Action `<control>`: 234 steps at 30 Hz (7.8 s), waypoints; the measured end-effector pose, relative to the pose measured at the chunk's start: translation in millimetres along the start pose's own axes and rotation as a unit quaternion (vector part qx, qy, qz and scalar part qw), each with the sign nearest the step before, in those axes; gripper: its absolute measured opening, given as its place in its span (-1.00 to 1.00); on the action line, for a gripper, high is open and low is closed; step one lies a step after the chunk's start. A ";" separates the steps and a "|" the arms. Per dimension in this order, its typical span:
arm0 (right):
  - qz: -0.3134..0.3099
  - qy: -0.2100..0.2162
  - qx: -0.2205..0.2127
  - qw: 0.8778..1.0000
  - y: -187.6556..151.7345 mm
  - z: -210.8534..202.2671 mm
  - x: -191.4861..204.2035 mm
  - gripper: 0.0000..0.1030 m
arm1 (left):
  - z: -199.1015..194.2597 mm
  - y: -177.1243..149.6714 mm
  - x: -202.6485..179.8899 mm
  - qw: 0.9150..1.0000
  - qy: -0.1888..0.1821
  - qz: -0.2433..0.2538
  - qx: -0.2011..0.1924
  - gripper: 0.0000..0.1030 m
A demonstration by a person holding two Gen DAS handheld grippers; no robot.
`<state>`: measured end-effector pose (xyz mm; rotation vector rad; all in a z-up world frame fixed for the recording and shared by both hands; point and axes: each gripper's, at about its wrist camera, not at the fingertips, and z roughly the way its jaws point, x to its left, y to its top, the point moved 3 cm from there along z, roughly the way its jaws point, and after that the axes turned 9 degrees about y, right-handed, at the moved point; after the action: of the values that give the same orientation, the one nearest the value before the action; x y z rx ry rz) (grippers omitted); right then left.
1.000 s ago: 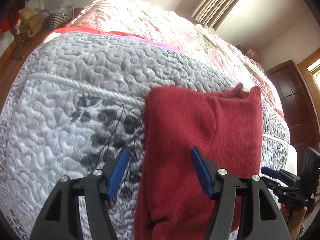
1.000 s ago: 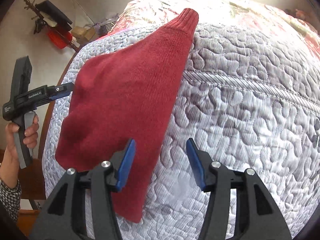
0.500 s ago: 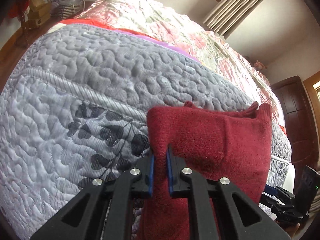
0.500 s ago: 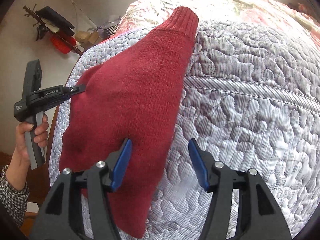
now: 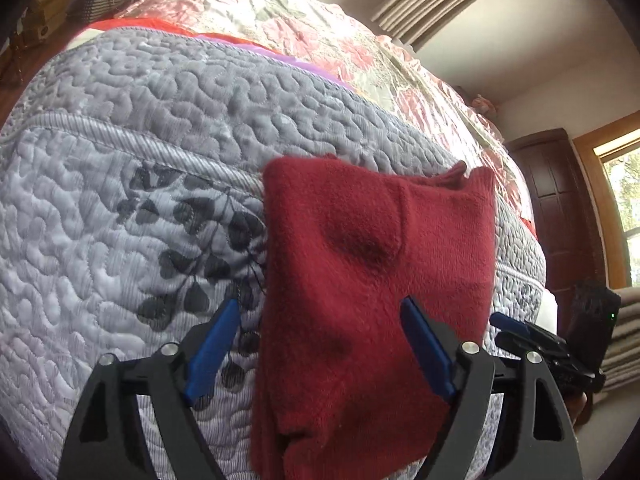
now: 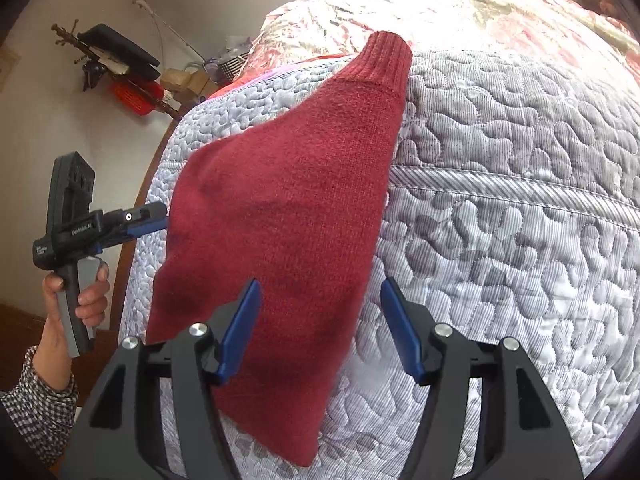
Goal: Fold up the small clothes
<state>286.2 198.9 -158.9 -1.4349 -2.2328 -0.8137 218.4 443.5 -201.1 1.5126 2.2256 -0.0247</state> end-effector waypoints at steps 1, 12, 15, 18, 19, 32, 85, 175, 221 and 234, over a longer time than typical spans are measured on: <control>0.001 0.001 0.003 1.000 0.7 2.8 0.3 0.20 | 2.4 -4.3 -1.3 1.000 -0.012 0.004 0.007 0.60; 0.031 0.038 0.026 0.998 1.6 37.4 -2.2 0.31 | 57.6 -19.3 3.2 0.996 -0.061 -0.013 0.060 0.60; 0.032 0.037 0.030 0.998 4.5 44.4 -2.0 0.36 | 65.5 -17.1 -4.4 0.994 -0.083 -0.013 0.065 0.60; 0.033 0.034 0.033 0.998 6.1 51.6 2.7 0.42 | 71.8 -14.6 -12.7 0.995 -0.079 -0.002 0.068 0.50; 0.034 0.035 0.035 0.998 7.5 56.0 3.2 0.43 | 73.3 -14.0 -13.8 0.994 -0.081 -0.002 0.070 0.43; 0.074 0.128 0.017 0.989 11.7 74.8 9.1 -0.22 | 61.4 -32.2 -8.7 0.991 -0.121 -0.022 0.045 -0.12; 0.095 0.082 -0.010 0.992 -173.9 -122.7 -133.8 0.37 | 66.1 -214.2 -249.1 0.996 0.002 0.094 0.007 0.23; 0.068 -0.163 -0.044 0.983 -298.9 -177.5 4.2 0.87 | -58.8 -350.4 -238.0 0.974 0.198 0.109 -0.033 0.91; 0.043 -0.199 -0.059 0.977 -312.5 -214.0 68.2 0.93 | -135.7 -386.4 -262.1 0.967 0.215 0.121 -0.058 0.92; 0.048 -0.200 -0.046 0.978 -312.6 -208.1 65.3 0.93 | -134.9 -386.2 -260.4 0.967 0.218 0.122 -0.056 0.92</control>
<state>-26.3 12.1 -46.0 -1.8755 -2.4088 -0.6480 -93.5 95.2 -72.4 1.8549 2.2888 0.5512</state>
